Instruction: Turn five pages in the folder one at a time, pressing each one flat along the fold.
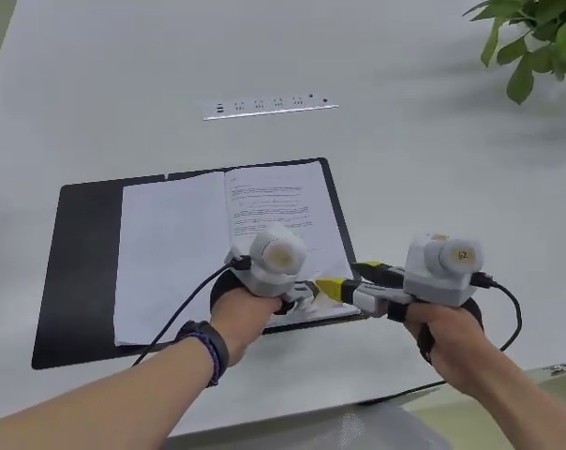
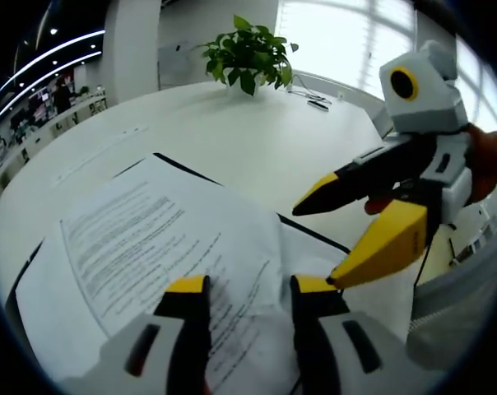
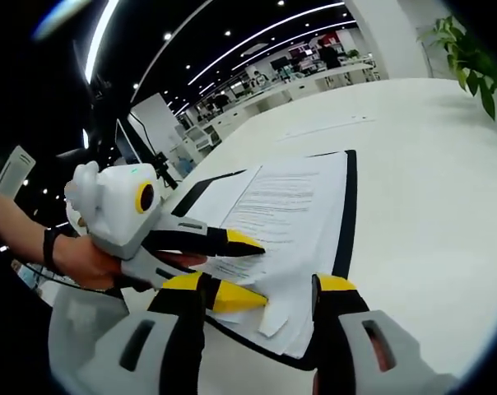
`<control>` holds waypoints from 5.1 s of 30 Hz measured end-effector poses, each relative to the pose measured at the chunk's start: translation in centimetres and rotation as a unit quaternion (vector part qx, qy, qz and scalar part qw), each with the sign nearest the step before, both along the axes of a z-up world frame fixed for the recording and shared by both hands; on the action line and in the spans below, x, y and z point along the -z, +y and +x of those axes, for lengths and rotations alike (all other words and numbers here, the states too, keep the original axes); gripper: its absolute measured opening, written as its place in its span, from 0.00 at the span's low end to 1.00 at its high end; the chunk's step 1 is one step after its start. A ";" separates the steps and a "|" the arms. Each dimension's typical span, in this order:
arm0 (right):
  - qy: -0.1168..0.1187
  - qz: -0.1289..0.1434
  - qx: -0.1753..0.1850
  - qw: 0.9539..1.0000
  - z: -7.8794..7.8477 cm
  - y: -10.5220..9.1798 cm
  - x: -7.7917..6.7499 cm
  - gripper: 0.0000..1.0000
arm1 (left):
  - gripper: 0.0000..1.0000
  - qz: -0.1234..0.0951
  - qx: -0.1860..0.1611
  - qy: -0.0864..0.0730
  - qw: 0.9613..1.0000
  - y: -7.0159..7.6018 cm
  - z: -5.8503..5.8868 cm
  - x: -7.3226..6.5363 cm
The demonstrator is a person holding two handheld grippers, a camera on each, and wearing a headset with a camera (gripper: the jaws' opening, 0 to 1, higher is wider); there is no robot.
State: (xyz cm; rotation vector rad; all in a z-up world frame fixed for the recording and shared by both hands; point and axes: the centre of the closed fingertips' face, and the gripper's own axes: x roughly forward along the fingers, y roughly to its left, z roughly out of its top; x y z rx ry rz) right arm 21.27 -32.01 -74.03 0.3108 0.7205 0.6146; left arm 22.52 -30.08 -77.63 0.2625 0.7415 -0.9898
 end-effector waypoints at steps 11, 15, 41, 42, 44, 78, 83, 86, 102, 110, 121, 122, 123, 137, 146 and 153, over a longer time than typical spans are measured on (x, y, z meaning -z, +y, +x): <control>0.015 0.018 0.003 1.000 0.8 0.5 0.5 0.49 | 0.40 0.000 0.007 0.001 1.000 0.5 -0.6 -0.1; 0.013 0.038 0.023 0.999 0.5 -0.3 0.3 0.42 | 0.46 -0.002 0.026 0.015 1.000 0.6 -1.7 -0.3; 0.029 0.074 0.072 0.994 -0.6 -0.6 0.2 0.00 | 0.60 -0.009 0.026 -0.002 1.000 2.9 -2.7 -3.5; 0.029 0.072 0.071 0.994 -0.5 -0.5 0.2 0.00 | 0.60 -0.009 0.023 -0.004 1.000 3.1 -2.6 -3.6; 0.028 0.072 0.071 0.994 -0.5 -0.3 0.1 0.00 | 0.60 -0.014 0.015 -0.005 1.000 3.4 -2.4 -3.9; 0.006 0.104 0.052 0.993 -0.8 6.2 -3.2 0.00 | 0.63 -0.026 -0.075 -0.035 0.996 15.1 -3.7 -7.2; 0.006 0.102 0.033 0.994 -1.0 8.1 -3.4 0.00 | 0.63 -0.033 -0.106 -0.039 0.993 17.6 -3.5 -8.2; 0.007 0.102 0.021 0.995 -1.1 9.2 -3.5 0.00 | 0.63 -0.037 -0.121 -0.044 0.991 19.0 -3.4 -8.8; 0.020 0.104 -0.030 0.994 -1.1 15.0 -3.5 0.00 | 0.63 -0.040 -0.177 -0.056 0.982 25.2 -3.8 -9.9; 0.030 0.108 -0.059 0.992 -1.4 18.5 -3.4 0.00 | 0.63 -0.045 -0.198 -0.053 0.978 27.3 -4.4 -9.8; 0.037 0.116 -0.099 0.988 -0.9 22.5 -3.4 0.00 | 0.63 -0.046 -0.205 -0.050 0.976 28.0 -4.8 -9.8; 0.039 0.118 -0.104 0.987 -0.9 22.9 -3.4 0.00 | 0.63 -0.045 -0.205 -0.050 0.977 28.1 -4.8 -9.7; 0.041 0.119 -0.108 0.986 -1.1 23.3 -3.4 0.00 | 0.63 -0.045 -0.205 -0.050 0.977 28.1 -4.8 -9.7; 0.075 0.130 -0.130 0.980 -1.4 26.7 -1.4 0.00 | 0.63 -0.042 -0.226 -0.040 0.972 29.7 -5.5 -9.2; 0.109 0.135 -0.121 0.977 -0.9 28.0 0.4 0.00 | 0.63 -0.041 -0.236 -0.035 0.970 30.5 -5.7 -8.9; 0.135 0.136 -0.105 0.976 -0.9 28.7 2.1 0.00 | 0.63 -0.041 -0.245 -0.029 0.968 30.9 -5.8 -8.5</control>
